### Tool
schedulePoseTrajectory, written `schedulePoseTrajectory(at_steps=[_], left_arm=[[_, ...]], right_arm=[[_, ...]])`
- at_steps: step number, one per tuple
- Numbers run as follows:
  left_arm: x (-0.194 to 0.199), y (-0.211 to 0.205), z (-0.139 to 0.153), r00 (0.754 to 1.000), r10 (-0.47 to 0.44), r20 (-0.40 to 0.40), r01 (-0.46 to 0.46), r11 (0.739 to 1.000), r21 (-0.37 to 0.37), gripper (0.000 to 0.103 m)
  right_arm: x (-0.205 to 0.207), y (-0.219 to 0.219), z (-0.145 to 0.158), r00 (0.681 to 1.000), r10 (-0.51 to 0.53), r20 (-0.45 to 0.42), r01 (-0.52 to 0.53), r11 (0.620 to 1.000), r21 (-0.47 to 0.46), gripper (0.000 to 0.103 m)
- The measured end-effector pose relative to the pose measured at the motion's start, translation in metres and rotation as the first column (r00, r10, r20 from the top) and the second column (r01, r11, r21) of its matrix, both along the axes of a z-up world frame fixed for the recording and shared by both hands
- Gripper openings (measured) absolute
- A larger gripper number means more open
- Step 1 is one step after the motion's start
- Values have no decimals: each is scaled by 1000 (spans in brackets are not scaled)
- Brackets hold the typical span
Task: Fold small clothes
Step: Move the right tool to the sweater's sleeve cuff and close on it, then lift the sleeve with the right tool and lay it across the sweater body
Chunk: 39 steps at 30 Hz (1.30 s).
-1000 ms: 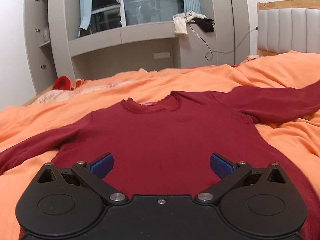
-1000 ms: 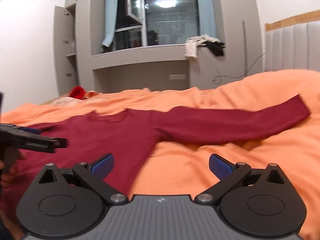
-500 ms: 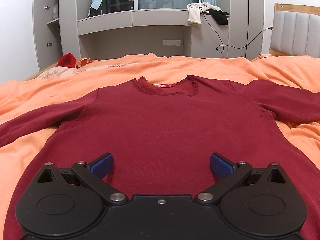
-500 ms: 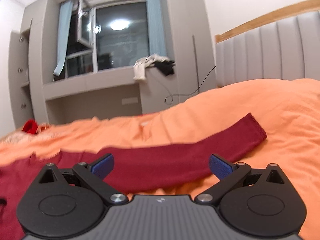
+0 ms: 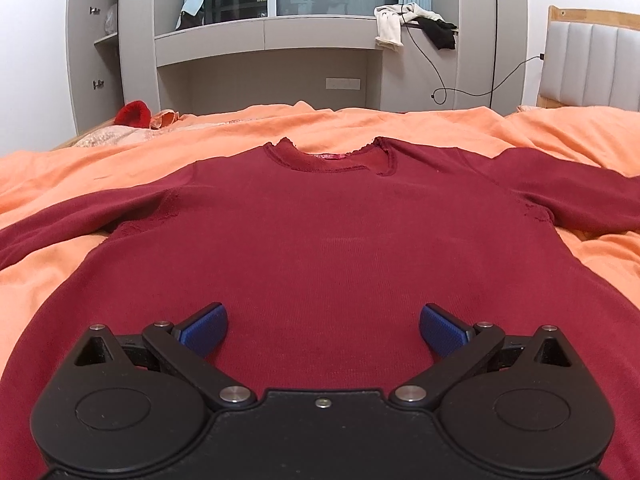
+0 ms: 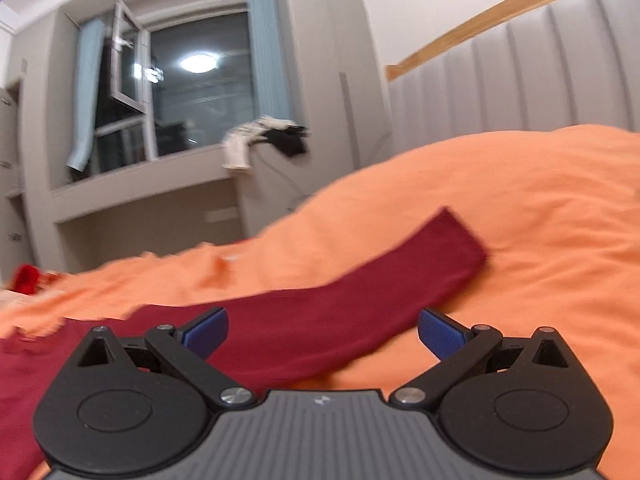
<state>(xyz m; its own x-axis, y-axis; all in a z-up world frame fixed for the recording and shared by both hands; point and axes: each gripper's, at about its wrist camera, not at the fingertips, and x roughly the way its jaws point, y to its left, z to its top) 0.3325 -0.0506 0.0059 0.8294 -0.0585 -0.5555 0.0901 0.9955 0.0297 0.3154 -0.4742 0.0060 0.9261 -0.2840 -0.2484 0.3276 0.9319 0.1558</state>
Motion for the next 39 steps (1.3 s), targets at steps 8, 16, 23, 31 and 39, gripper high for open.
schedulePoseTrajectory(at_steps=[8,16,23,31,39], left_arm=[[1,-2,-4,1000,-2,-3,2,1000,12,103],[2,0,-3,1000,-4,-10,4,1000,-4,103],[0,4,4,1000,-11,2,11,999,-31,103],[-6,24,30,996,52,74,-47,997,-69,102],[-6,62,49,978,178,108,-164,979,-123,102]], right_arm=[[22,-32,8,994,-98,-44,100,994,47,103],[56,-85,2,959,-269,-85,281,940,192,70],[59,-94,4,948,-310,-69,317,931,181,8],[50,-25,55,986,-158,44,158,987,0,7],[50,100,114,976,184,116,-158,966,-204,7]])
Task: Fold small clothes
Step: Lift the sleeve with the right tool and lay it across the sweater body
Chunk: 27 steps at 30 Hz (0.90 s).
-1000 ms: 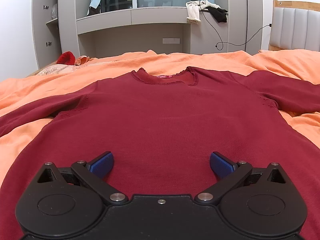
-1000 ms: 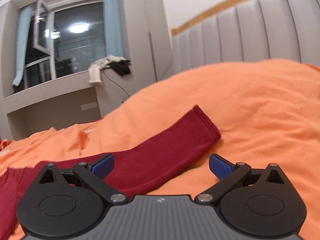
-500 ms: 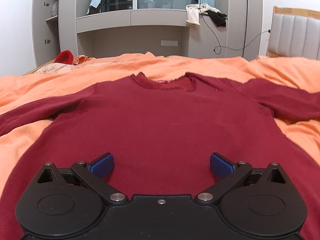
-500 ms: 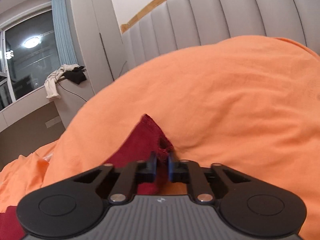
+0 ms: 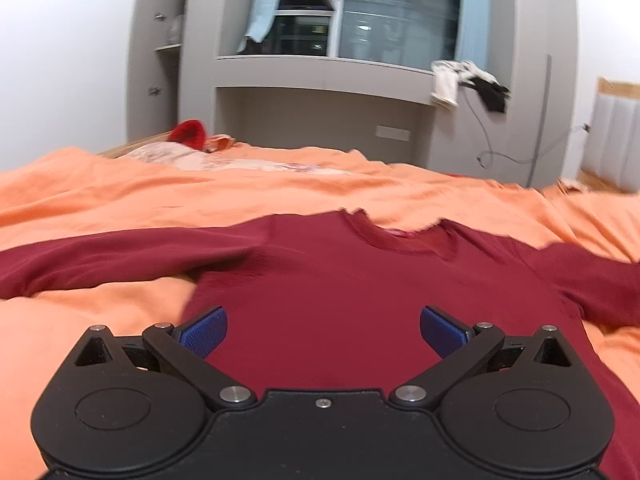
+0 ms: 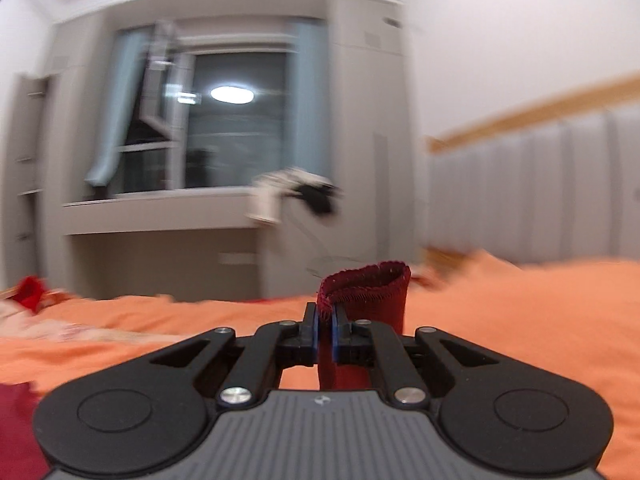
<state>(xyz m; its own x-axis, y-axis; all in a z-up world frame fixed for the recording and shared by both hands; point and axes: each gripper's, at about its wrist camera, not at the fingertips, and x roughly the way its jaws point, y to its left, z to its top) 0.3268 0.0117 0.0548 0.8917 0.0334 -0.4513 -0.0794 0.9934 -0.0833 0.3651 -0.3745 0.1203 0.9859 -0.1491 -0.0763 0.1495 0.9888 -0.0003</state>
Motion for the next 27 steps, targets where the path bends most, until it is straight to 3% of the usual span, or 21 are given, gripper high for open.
schedulePoseTrajectory(at_steps=[3,6,11,15,21,25,26,27], left_arm=[[-1,16,4,999,39,8,-39,999,-18,102],[-3,33,5,997,75,14,-75,997,-35,102],[-5,55,6,992,123,15,-122,990,-75,102],[-10,71,10,986,164,27,-161,982,-99,102],[-15,92,12,972,231,46,-225,968,-114,102],[-16,94,12,971,233,45,-227,966,-121,102],[-16,93,11,972,229,42,-223,967,-119,102],[-16,92,11,974,223,40,-217,969,-116,102]], right_arm=[[-2,47,10,990,140,11,-139,989,-57,7],[-1,91,13,963,270,-9,-269,954,-135,7],[-14,170,-1,889,452,-71,-455,854,-253,7],[-26,221,-29,810,560,-173,-585,749,-312,7],[-42,275,-82,716,615,-332,-694,573,-436,6],[-51,294,-111,671,618,-410,-739,510,-440,9],[-52,295,-113,662,621,-421,-747,501,-436,12],[-55,294,-116,653,623,-430,-755,493,-432,26]])
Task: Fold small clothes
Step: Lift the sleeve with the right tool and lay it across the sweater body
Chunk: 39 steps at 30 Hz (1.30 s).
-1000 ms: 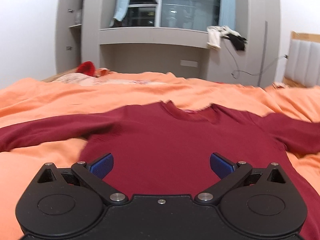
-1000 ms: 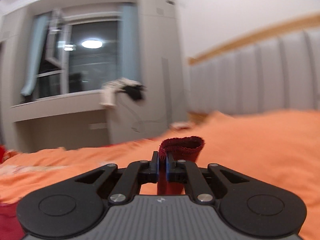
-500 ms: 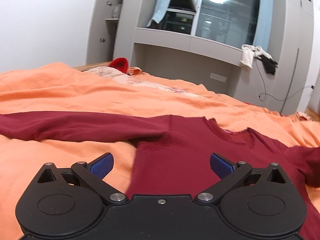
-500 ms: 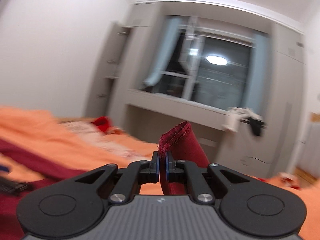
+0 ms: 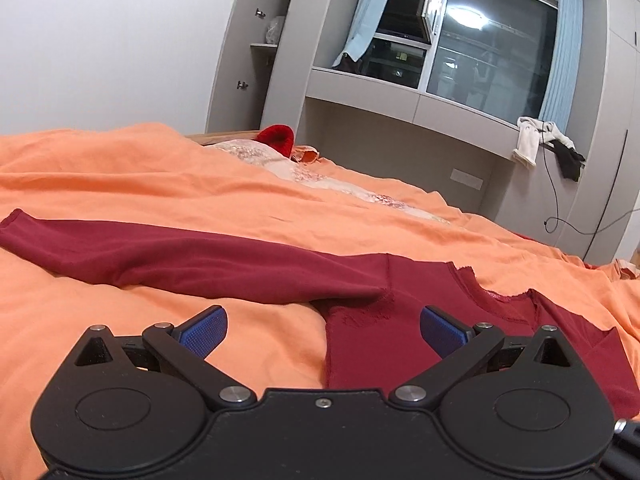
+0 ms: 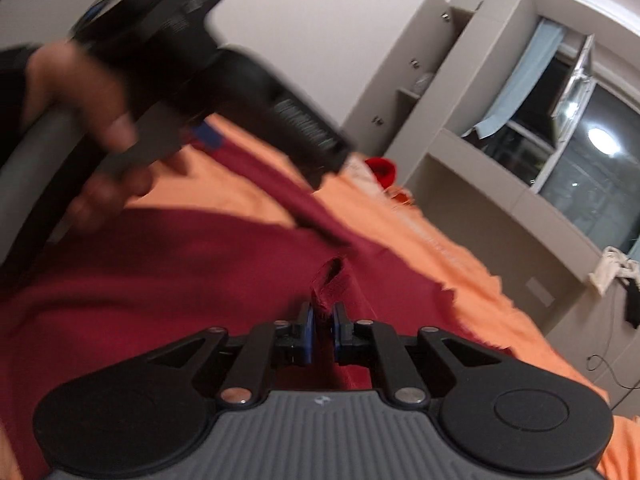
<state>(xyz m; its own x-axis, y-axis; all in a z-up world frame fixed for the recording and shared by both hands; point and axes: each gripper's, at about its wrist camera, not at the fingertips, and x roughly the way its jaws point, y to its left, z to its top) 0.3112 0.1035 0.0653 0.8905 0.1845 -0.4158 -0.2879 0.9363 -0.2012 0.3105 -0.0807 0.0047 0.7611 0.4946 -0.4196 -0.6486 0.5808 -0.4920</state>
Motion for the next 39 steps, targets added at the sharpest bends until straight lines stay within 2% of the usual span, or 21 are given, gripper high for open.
schedulePoseTrajectory(at_steps=[1,2,3,8,9,12,14,17,20,22,25,31,34,36,37,39], left_arm=[[2,0,0,1000,-6,-1,6,1000,1,102],[2,-1,-1,1000,-15,-2,15,1000,3,102],[3,-3,-2,1000,-27,-5,27,1000,3,102],[8,-17,-9,991,-127,-26,127,992,-8,102],[10,-20,-11,989,-141,-34,141,990,-3,102],[16,-34,-19,981,-182,-72,185,982,28,102],[19,-43,-23,975,-199,-98,204,978,46,102],[22,-54,-32,967,-210,-144,222,972,73,102],[25,-63,-39,962,-208,-175,229,967,111,102],[26,-65,-42,961,-205,-188,230,965,124,103],[28,-67,-43,959,-200,-200,229,965,129,103],[25,-71,-43,964,-190,-185,221,962,160,102],[24,-73,-42,966,-192,-171,220,962,163,102],[23,-73,-42,966,-195,-169,222,962,160,102],[23,-73,-42,966,-197,-168,224,961,160,102],[23,-73,-41,965,-201,-169,228,960,161,103]], right_arm=[[-11,0,-9,1000,6,-3,-6,1000,1,35],[-14,-5,-7,1000,9,-5,-9,1000,10,54],[-20,-10,-9,1000,9,-3,-9,1000,21,63],[-28,-54,1,997,-74,30,72,995,70,83],[-27,-66,5,993,-114,38,110,990,84,90],[-16,-106,13,966,-256,44,247,959,138,102],[-5,-130,14,933,-357,36,346,923,169,103],[16,-167,13,864,-503,-11,494,845,206,103],[35,-197,6,803,-594,-49,587,774,237,103],[44,-210,-3,773,-633,-41,627,754,197,103],[51,-218,-20,768,-640,21,635,766,100,102],[69,-213,-48,808,-585,65,587,809,-15,86],[74,-212,-54,820,-568,69,571,820,-31,71],[80,-209,-57,826,-555,96,561,826,-57,46],[80,-206,-60,832,-545,104,553,830,-79,40],[82,-204,-64,844,-530,88,537,837,-108,17]])
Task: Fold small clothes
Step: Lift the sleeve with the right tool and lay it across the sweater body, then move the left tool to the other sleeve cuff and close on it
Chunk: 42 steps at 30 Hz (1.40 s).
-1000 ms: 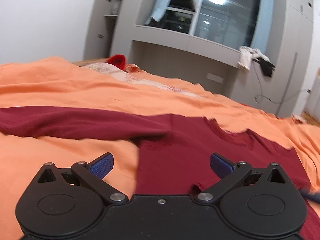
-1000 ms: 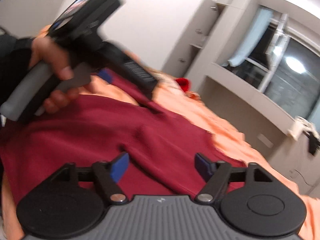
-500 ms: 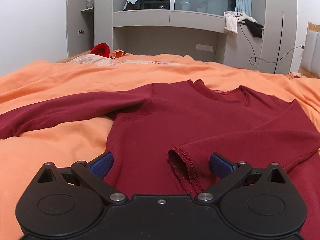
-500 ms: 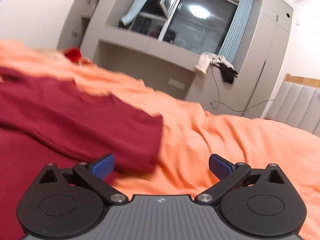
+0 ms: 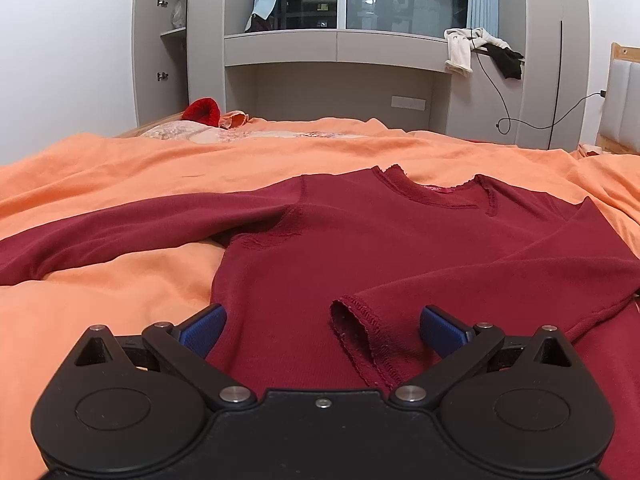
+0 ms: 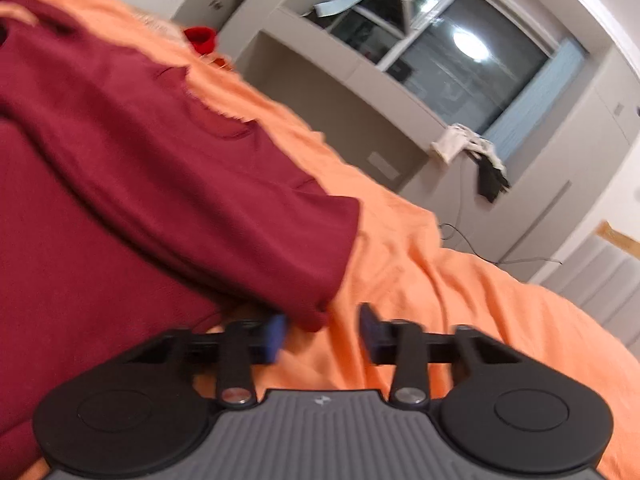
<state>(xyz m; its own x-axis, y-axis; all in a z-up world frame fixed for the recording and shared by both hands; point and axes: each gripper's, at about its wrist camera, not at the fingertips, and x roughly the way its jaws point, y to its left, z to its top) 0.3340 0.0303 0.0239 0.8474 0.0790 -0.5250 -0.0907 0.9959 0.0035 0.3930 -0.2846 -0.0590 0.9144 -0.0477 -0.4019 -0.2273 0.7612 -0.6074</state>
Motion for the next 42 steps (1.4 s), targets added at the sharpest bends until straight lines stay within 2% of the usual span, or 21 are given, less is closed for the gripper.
schedulePoseTrajectory(at_steps=[1,2,3,5,7,8,9,10,11,14,17,19,21,26,30,31,33,35,36,39,42], left_arm=[[0,0,0,1000,-2,0,2,1000,1,103],[0,-1,0,1000,-5,1,5,1000,1,102],[-1,-1,1,1000,-9,2,9,1000,0,102],[-2,-2,1,1000,-22,5,22,1000,2,102],[-4,-6,2,999,-37,7,37,999,15,103],[-4,-9,1,999,-45,4,45,999,30,103],[-4,-11,0,999,-49,-5,49,998,49,103],[-2,-14,-2,999,-50,-20,52,996,72,103],[-1,-17,-5,998,-50,-36,53,994,92,103],[0,-22,-8,997,-50,-51,56,990,126,103],[-1,-23,-8,997,-55,-49,61,990,127,103],[-2,-22,-8,997,-58,-48,64,990,125,103],[-2,-21,-8,997,-64,-47,69,990,120,103],[-7,-22,-7,995,-86,-55,92,990,104,103],[-12,-24,-8,993,-104,-53,110,987,115,103],[-12,-24,-8,993,-108,-51,113,987,114,103],[-13,-22,-5,993,-113,-42,117,988,100,102],[-19,-12,4,994,-114,6,113,992,62,102],[-23,-4,11,994,-105,43,103,994,39,102],[-30,23,28,991,-44,126,45,999,-8,102],[-29,62,39,985,88,151,-86,996,-20,102]], right_arm=[[0,1,0,1000,-5,-1,5,1000,-3,16],[-2,0,1,1000,-11,2,11,1000,4,11],[-4,-2,6,1000,-19,8,19,999,37,9],[-7,-15,21,998,-61,-10,62,981,183,8],[-7,-36,36,990,-111,-88,137,909,394,7],[-5,-50,39,981,-120,-151,181,847,500,7],[-2,-59,38,973,-122,-198,214,800,560,7],[1,-66,35,964,-121,-236,242,764,598,7],[3,-71,31,959,-117,-257,256,744,617,6],[7,-79,23,950,-105,-294,279,710,647,7],[3,-81,27,949,-117,-293,285,718,635,9],[0,-81,32,950,-119,-290,282,730,623,21],[-5,-82,36,952,-146,-269,285,742,606,58],[-10,-80,47,962,-174,-210,269,733,624,80],[-2,-73,47,968,-173,-181,249,726,641,90],[3,-69,45,967,-173,-187,254,735,629,91],[12,-59,35,957,-195,-214,284,776,563,90],[18,-53,26,950,-202,-238,299,806,510,91],[19,-52,23,948,-202,-246,303,810,502,92],[17,-56,23,949,-206,-239,304,799,519,97],[8,-63,30,958,-198,-209,283,778,561,103]])
